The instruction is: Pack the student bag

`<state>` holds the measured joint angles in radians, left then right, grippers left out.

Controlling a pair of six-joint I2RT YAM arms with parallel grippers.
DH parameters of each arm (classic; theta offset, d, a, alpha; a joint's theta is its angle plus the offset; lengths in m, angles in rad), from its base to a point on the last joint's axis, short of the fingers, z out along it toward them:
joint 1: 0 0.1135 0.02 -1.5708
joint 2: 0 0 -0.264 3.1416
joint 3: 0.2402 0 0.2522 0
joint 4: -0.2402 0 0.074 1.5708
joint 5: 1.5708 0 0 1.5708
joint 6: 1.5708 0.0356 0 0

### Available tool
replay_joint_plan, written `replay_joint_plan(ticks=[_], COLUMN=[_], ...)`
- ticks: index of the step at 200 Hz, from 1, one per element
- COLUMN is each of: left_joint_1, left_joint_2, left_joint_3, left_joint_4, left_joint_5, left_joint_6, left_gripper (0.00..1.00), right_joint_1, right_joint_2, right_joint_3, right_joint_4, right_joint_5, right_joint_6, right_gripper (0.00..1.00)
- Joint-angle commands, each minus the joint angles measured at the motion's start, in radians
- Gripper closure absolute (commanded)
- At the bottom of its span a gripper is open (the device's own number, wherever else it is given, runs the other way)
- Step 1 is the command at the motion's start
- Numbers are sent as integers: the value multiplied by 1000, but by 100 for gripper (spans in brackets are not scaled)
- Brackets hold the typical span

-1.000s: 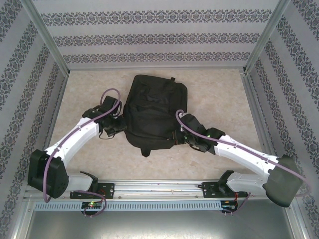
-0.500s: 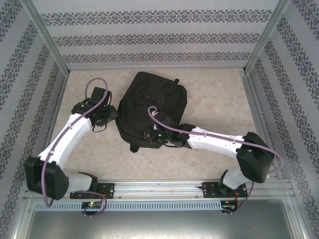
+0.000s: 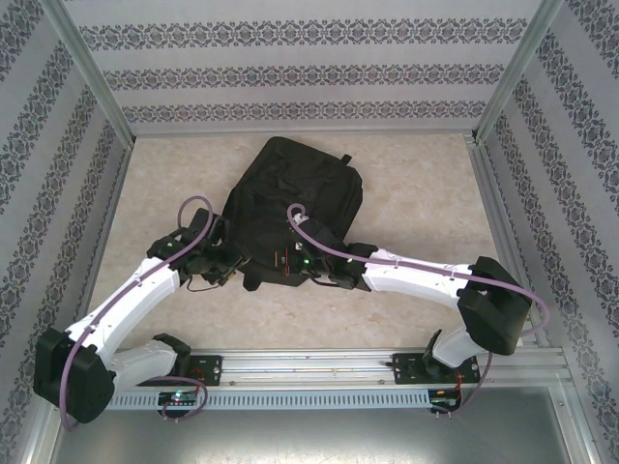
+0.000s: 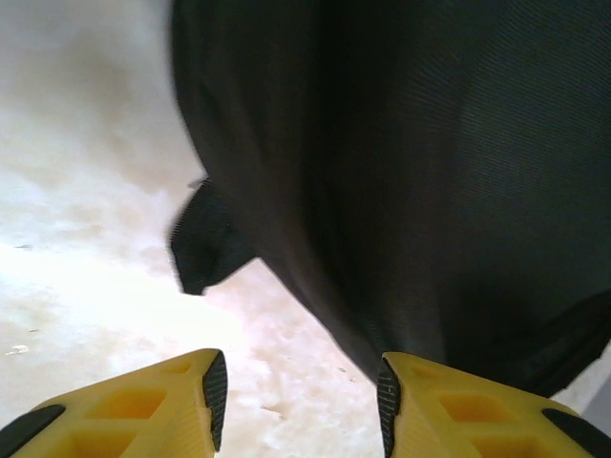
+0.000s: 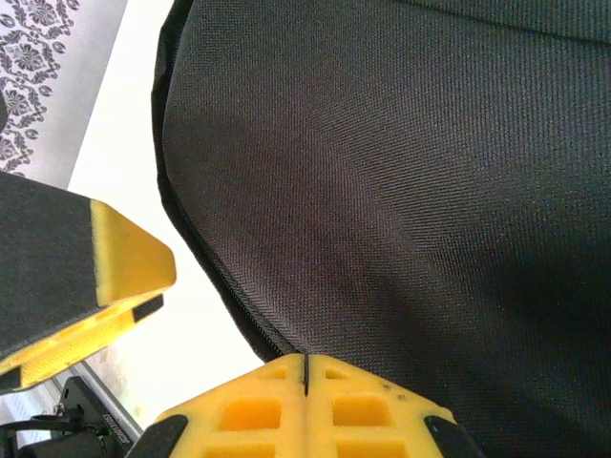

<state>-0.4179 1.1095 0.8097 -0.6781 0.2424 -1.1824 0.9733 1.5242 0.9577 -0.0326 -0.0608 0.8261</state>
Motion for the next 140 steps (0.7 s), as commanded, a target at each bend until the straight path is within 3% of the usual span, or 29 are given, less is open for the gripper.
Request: replay_joint_plan(ticks=[1,85,140], left_joint_1=[-56,-94,-73], left_joint_2=[18,103,138], left_joint_3=[-15,-29,-40], left_joint_4=[121,186,164], left_joint_5=[2,-73,-88], left_joint_6=[-80,-73,-30], left_gripper=[54,63,100], right_joint_1=[10,10,8], right_joint_2=[-40,-57,-161], right_joint_3=[-21,-55,-156], right_joint_4=[60,66,14], right_joint_5=[21,32,96], right_joint_6=[17,22,-10], right_gripper=[100,100,100])
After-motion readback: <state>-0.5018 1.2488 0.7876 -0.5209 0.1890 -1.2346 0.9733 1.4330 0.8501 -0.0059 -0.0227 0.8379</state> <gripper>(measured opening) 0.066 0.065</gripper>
